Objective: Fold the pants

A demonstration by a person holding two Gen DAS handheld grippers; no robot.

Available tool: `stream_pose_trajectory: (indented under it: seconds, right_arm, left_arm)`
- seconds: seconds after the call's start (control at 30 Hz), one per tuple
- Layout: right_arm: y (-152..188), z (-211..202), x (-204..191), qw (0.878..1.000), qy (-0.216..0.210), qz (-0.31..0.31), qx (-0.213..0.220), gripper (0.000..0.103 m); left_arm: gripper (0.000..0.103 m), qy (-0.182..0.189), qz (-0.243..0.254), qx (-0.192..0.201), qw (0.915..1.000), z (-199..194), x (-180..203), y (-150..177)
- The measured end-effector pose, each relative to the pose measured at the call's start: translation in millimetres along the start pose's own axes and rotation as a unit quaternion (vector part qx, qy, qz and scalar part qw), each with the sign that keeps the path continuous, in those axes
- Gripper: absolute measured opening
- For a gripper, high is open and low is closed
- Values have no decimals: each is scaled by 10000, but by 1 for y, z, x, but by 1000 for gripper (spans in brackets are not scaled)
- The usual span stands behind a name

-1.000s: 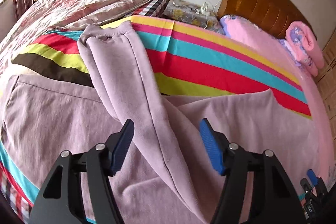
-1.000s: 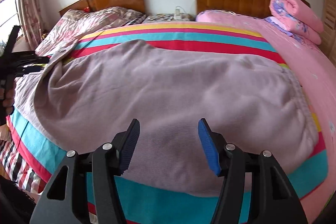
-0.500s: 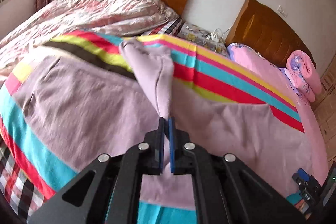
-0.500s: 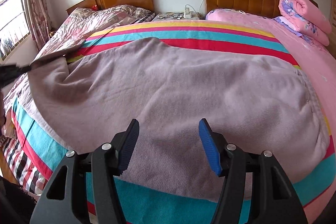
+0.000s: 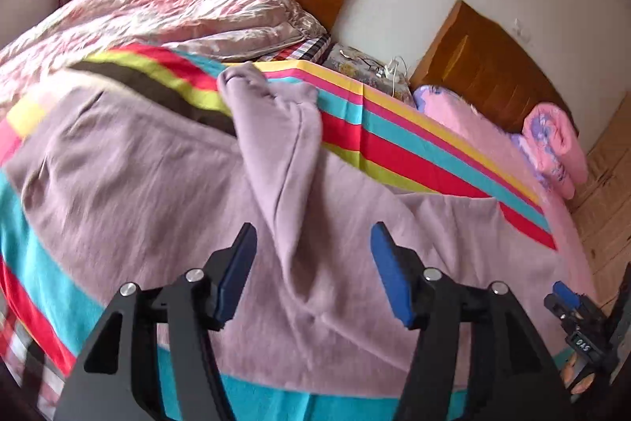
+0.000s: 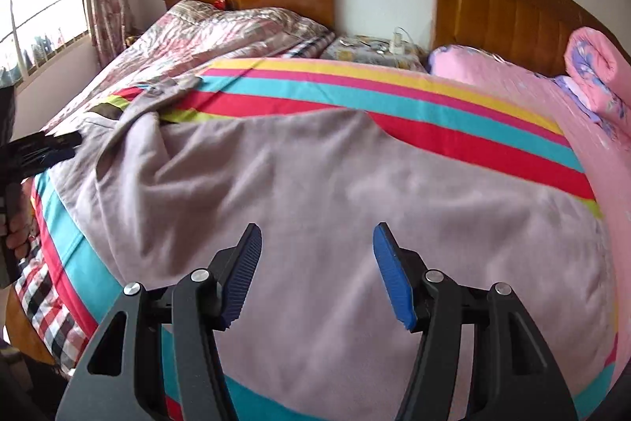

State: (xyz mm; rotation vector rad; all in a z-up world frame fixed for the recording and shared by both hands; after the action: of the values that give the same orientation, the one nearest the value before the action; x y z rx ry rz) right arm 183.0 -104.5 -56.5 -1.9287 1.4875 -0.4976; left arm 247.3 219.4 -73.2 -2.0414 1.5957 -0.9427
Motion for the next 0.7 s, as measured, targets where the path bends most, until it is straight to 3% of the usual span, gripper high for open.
stream_pose_trajectory:
  seconds: [0.07, 0.13, 0.23, 0.27, 0.3, 0.33, 0.4, 0.5, 0.57, 0.7]
  right_arm:
    - [-7, 8, -20, 9998, -156, -104, 30, 59]
    - [-9, 11, -42, 9990, -356, -262, 40, 59]
    - [-5, 11, -61, 9974, -568, -437, -5, 62]
    - [-3, 11, -64, 9971, -586, -479, -22, 62]
    - [-2, 11, -64, 9972, -581, -478, -46, 62]
    - [0, 12, -63, 9973, -575, -451, -73, 62]
    - [2, 13, -59, 9978, -538, -361, -129, 62]
    - [3, 16, -55, 9979, -524, -333, -179, 62]
    - [1, 19, -57, 9974, -600, -348, -196, 62]
    - [-9, 36, -70, 9939, -848, -640, -280, 62]
  left_arm:
    - [60, -313, 433, -138, 9985, 26, 16, -18]
    - [59, -654, 794, -606, 9928, 58, 23, -24]
    - [55, -897, 1073, -973, 9854, 91, 22, -27]
    - [38, -860, 1069, -928, 9862, 91, 19, -28]
    - [4, -910, 1015, -813, 9873, 87, 13, -28]
    - [3, -984, 954, -639, 9885, 80, 8, -30]
    - [2, -807, 564, -166, 9950, 49, -6, -32]
    - [2, -563, -82, 338, 9978, -9, -36, -19]
    - [2, -538, -530, 275, 9968, -28, -67, 1]
    - [3, -474, -1110, -427, 9918, -11, -113, 48]
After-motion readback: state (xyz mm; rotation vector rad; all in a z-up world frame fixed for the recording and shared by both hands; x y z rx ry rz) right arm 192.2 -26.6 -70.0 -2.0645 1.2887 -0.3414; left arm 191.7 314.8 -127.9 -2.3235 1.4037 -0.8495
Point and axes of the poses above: each gripper's, at about its wrist camera, not at the fingertips, and z roughly the way its jaws point, x to its right, y to its underside, the point moved 4 cm from there along z, roughly the way its jaws point, and after that the axes turned 2 degrees about -y, right-handed, at the moved point
